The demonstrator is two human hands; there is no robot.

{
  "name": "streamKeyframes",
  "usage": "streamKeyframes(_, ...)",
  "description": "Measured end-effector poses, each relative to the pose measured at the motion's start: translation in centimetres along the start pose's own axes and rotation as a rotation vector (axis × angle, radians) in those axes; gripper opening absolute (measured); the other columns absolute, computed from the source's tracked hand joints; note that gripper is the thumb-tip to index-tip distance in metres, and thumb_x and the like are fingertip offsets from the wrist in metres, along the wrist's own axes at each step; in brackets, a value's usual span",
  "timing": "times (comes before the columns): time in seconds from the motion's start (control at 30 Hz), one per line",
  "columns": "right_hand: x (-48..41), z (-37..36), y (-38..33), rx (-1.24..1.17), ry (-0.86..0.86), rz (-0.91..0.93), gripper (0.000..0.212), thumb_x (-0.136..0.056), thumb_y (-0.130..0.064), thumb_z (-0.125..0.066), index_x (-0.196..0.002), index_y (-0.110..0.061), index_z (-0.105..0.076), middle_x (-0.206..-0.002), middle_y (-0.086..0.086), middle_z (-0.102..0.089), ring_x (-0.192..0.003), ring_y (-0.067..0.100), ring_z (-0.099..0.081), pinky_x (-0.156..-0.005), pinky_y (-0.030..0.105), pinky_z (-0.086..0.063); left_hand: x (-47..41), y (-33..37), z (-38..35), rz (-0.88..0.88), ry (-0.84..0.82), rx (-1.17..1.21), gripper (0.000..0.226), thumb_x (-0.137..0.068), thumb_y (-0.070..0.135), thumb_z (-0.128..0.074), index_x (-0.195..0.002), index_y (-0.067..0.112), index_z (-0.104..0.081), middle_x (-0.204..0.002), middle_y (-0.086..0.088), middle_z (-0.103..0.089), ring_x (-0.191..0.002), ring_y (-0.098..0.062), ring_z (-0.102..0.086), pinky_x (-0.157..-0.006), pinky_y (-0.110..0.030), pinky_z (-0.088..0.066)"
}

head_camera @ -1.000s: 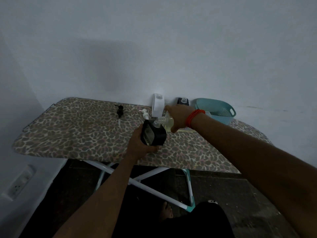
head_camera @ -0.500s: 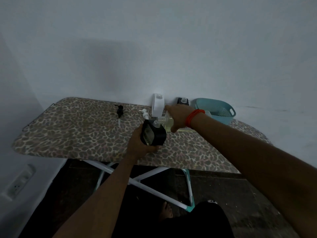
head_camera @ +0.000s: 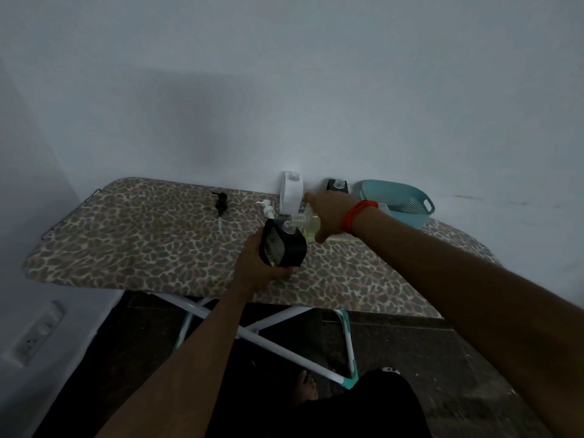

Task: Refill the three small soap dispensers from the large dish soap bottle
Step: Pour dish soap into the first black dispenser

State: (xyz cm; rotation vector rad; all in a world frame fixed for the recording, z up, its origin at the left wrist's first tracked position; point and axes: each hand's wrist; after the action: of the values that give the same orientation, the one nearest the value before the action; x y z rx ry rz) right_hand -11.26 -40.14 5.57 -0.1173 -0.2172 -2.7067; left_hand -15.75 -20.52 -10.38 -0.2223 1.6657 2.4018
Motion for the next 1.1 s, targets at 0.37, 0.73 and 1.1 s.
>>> streamKeyframes(0.37,0.12,0.25,-0.13,0.011,-0.004,0.005,0.094,-0.061,-0.041,-0.09,-0.136,-0.014,-0.039,-0.113,0.011,-0.064,-0.098,0.028,-0.062,-0.069,0.033,-0.045,-0.07,-0.38,-0.02,0.053,-0.016,0.0,0.113,-0.06,0.033,-0.099,-0.154,0.018,-0.039,-0.151,-0.004,-0.05,-0.137,-0.025,-0.05,-0.108,-0.052,-0.048)
streamKeyframes(0.73,0.2,0.25,-0.18,0.009,0.002,0.005,0.095,-0.062,-0.041,-0.09,-0.137,-0.015,-0.039,-0.115,0.01,-0.064,-0.1,0.027,-0.062,-0.068,0.033,-0.045,-0.16,-0.55,-0.13,0.044,-0.004,0.006,0.111,-0.059,0.03,-0.1,-0.152,0.018,-0.041,-0.148,-0.004,-0.052,-0.136,-0.025,-0.052,-0.108,-0.053,-0.047)
streamKeyframes(1.1,0.26,0.18,-0.16,0.021,0.01,0.006,0.094,-0.062,-0.042,-0.09,-0.136,-0.014,-0.039,-0.112,0.01,-0.065,-0.095,0.026,-0.061,-0.067,0.033,-0.045,-0.25,-0.8,-0.24,0.059,0.002,-0.011,0.112,-0.06,0.032,-0.1,-0.154,0.018,-0.039,-0.15,-0.005,-0.05,-0.137,-0.026,-0.051,-0.109,-0.052,-0.046)
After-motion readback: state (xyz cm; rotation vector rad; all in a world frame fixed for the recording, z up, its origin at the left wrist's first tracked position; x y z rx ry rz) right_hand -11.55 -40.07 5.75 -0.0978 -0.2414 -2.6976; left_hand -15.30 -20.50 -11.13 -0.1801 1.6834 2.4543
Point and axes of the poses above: each hand's wrist, its own x-axis away from the middle knuckle, its own z-axis out of the back of the hand, y = z × x
